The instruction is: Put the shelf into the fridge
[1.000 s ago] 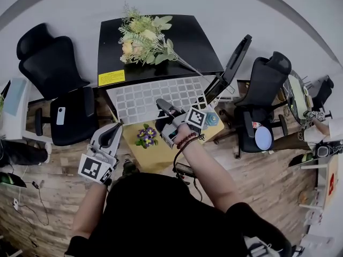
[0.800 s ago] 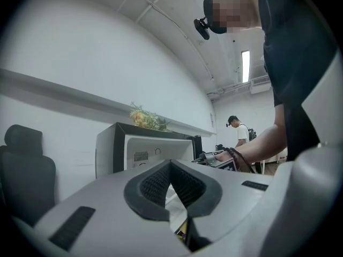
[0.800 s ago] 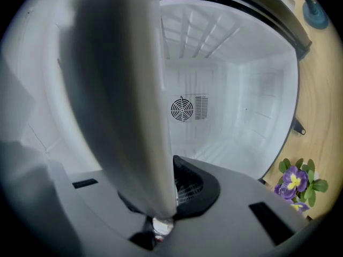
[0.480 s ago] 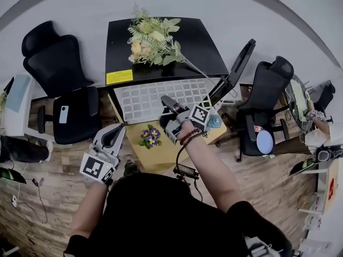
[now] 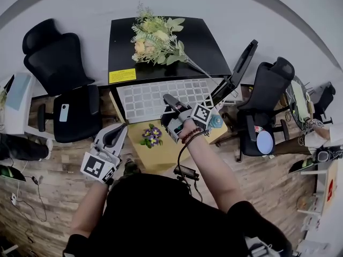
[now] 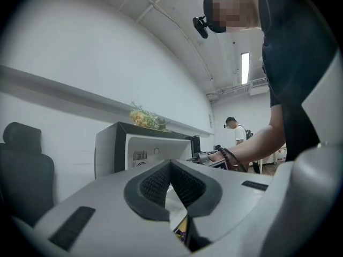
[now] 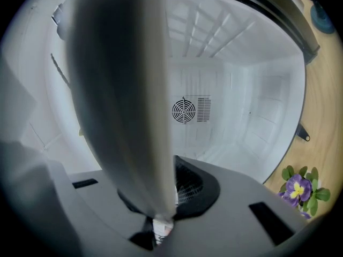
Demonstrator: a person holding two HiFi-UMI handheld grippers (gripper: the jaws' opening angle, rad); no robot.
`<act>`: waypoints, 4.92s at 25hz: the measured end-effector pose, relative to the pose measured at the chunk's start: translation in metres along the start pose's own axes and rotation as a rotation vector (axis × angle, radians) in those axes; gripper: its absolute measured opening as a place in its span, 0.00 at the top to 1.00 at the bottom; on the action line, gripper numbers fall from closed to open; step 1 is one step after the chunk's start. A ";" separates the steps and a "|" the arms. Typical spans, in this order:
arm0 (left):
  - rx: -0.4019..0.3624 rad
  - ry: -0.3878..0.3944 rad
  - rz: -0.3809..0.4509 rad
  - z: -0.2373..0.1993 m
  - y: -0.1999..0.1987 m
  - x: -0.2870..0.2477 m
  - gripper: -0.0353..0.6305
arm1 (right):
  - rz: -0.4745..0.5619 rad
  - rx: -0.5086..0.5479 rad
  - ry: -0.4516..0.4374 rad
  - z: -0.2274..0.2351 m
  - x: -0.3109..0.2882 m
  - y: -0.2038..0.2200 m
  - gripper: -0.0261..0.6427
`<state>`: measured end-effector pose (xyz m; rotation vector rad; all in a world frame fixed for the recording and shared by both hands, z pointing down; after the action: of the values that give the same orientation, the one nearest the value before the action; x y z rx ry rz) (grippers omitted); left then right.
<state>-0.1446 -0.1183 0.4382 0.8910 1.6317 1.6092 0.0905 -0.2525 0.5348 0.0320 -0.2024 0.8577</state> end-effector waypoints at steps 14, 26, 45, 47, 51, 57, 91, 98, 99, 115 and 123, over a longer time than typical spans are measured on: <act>0.009 -0.026 -0.003 -0.010 0.002 -0.001 0.92 | -0.008 0.029 0.010 0.001 -0.020 -0.013 0.90; 0.012 -0.039 -0.004 -0.017 0.004 -0.012 0.92 | -0.014 0.048 0.012 0.004 -0.032 -0.021 0.90; 0.024 -0.068 -0.005 -0.025 0.006 -0.023 0.92 | -0.019 0.074 0.017 0.007 -0.054 -0.035 0.89; 0.024 -0.068 -0.007 -0.025 0.005 -0.024 0.92 | -0.020 0.078 0.020 0.008 -0.057 -0.037 0.89; 0.025 -0.066 -0.014 -0.026 0.006 -0.025 0.92 | -0.021 0.090 0.017 0.009 -0.066 -0.042 0.89; 0.028 -0.065 -0.017 -0.028 0.006 -0.023 0.92 | -0.024 0.117 0.011 0.008 -0.067 -0.044 0.89; 0.102 0.014 -0.042 0.005 0.013 -0.014 0.92 | -0.356 0.848 0.101 -0.043 0.067 0.032 0.95; 0.082 0.038 -0.033 0.016 0.011 -0.019 0.92 | -0.443 1.286 0.185 -0.067 0.078 0.050 0.94; 0.073 0.040 -0.027 0.017 0.010 -0.020 0.92 | -0.439 1.351 0.191 -0.072 0.079 0.052 0.94; 0.042 0.046 0.006 0.015 0.001 -0.035 0.92 | -0.346 1.636 0.288 -0.102 0.086 0.043 0.94; 0.038 0.042 -0.003 0.012 0.002 -0.034 0.92 | -0.379 1.678 0.266 -0.104 0.082 0.042 0.94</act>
<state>-0.1158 -0.1408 0.4402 0.8785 1.6972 1.6098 0.1282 -0.1524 0.4461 1.4625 0.7974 0.4338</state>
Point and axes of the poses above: the fingertips, and each gripper's own axes: x backward along the fingers, z to its right, y out of its underside, the point moved 6 cm from there along x, backward along the fingers, and after that the axes turned 12 degrees about -y, right-handed, at the moved point
